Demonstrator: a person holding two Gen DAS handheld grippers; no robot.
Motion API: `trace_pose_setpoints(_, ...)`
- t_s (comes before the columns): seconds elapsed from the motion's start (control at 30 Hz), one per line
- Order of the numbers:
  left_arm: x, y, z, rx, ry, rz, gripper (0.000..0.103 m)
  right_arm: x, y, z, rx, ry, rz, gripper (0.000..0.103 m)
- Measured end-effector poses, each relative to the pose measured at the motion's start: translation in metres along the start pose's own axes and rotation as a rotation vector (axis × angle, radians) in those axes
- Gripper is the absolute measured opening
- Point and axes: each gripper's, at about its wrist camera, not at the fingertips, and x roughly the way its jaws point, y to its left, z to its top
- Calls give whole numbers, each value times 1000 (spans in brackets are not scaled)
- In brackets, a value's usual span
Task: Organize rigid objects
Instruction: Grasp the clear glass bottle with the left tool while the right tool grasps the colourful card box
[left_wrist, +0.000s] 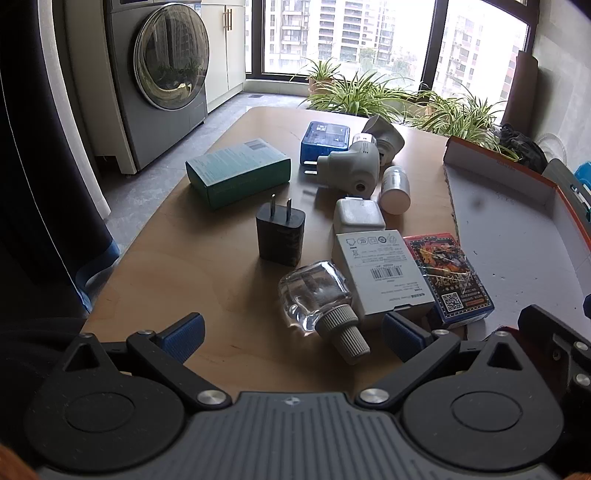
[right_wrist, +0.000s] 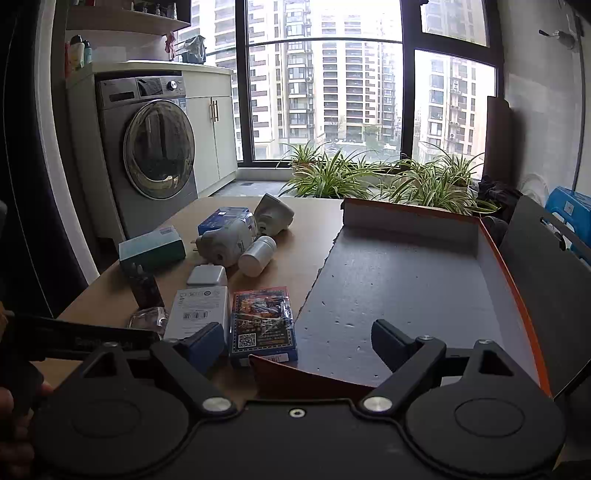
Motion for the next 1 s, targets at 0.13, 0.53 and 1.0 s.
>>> trace_pose_setpoints(0.13, 2, 0, 1, 0, 3, 1, 103, 2, -1, 0, 1, 0, 0, 102)
trace_pose_setpoints(0.53, 7, 1, 1, -5, 13, 2, 103, 7, -2, 0, 7, 13, 4, 102)
trace_pose_setpoints(1.0, 18, -4, 3, 1, 28, 2, 103, 14, -7, -1, 24, 30, 13, 102)
